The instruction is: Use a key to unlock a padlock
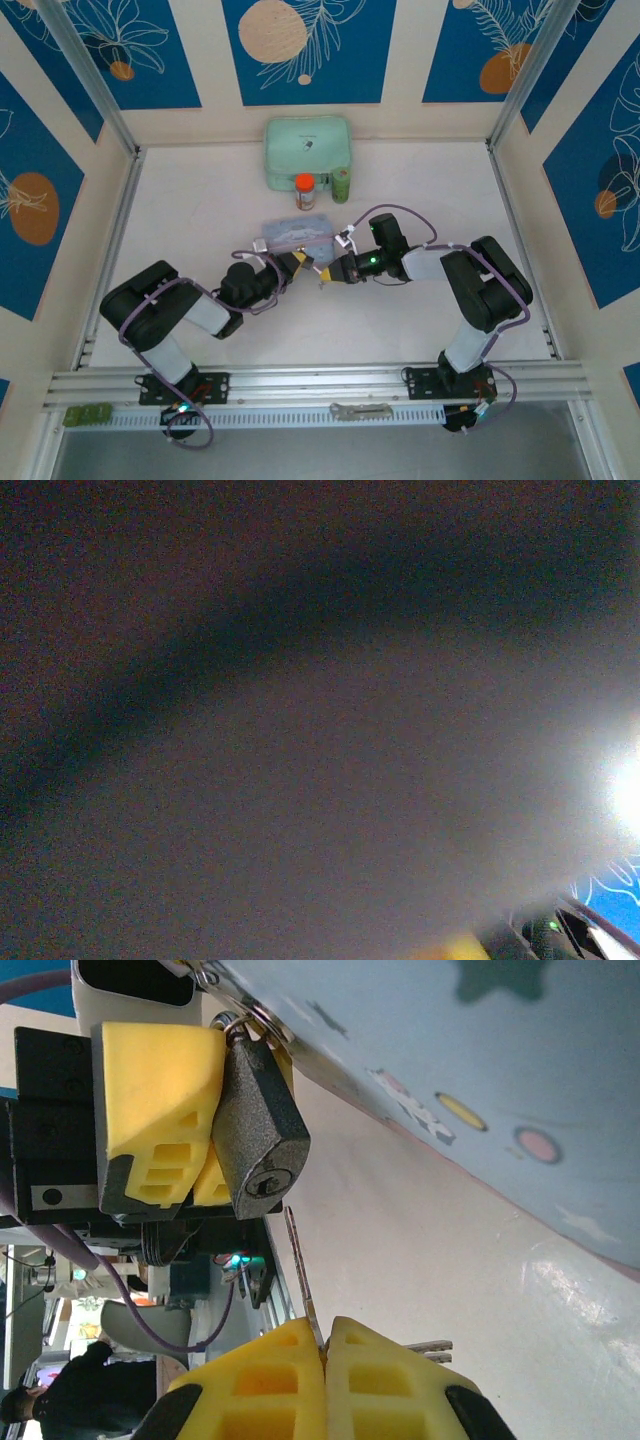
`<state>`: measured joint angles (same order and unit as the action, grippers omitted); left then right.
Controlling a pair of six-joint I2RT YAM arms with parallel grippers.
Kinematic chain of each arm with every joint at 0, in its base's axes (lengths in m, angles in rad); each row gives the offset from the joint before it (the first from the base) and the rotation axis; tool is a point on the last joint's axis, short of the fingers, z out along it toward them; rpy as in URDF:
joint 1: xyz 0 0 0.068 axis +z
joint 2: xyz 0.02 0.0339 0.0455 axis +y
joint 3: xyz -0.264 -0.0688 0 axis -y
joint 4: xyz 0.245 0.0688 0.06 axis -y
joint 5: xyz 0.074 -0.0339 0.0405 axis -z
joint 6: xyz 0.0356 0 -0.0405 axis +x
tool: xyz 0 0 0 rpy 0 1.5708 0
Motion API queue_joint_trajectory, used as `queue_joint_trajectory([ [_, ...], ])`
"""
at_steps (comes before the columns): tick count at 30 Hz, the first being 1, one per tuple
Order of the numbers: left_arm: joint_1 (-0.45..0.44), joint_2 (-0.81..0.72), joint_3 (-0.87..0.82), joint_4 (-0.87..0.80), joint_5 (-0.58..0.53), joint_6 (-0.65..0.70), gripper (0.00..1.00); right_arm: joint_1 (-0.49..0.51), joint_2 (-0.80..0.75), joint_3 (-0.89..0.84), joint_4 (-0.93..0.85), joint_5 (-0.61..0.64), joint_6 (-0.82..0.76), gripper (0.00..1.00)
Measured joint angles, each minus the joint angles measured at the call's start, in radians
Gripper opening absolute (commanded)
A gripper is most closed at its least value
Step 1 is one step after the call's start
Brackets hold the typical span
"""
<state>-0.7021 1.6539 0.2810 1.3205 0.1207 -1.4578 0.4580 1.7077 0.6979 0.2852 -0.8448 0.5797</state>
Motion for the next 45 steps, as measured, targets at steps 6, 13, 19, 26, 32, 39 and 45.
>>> queue_joint_trajectory([
  [6,-0.019,0.013,-0.001,0.006,-0.014,0.001,0.00,0.002,-0.010,-0.013,0.037,0.030,0.043,0.00],
  [13,-0.027,0.034,0.000,0.011,-0.018,0.012,0.00,0.010,-0.023,-0.027,0.025,0.071,0.057,0.00],
  [19,-0.027,0.034,0.000,0.011,-0.017,0.026,0.00,0.010,-0.023,-0.027,0.025,0.071,0.057,0.00],
  [26,-0.027,0.034,0.006,0.006,0.002,0.067,0.00,0.011,-0.039,-0.026,-0.011,0.109,0.062,0.00],
  [32,-0.029,0.027,0.027,-0.004,0.078,0.106,0.00,0.011,-0.065,0.022,-0.072,0.182,0.069,0.00],
  [39,-0.027,0.023,0.028,-0.010,0.077,0.122,0.00,0.018,-0.068,0.033,-0.097,0.184,0.087,0.00],
  [45,-0.028,0.023,0.014,0.013,0.072,0.127,0.00,0.026,-0.124,0.008,-0.135,0.228,0.086,0.00],
])
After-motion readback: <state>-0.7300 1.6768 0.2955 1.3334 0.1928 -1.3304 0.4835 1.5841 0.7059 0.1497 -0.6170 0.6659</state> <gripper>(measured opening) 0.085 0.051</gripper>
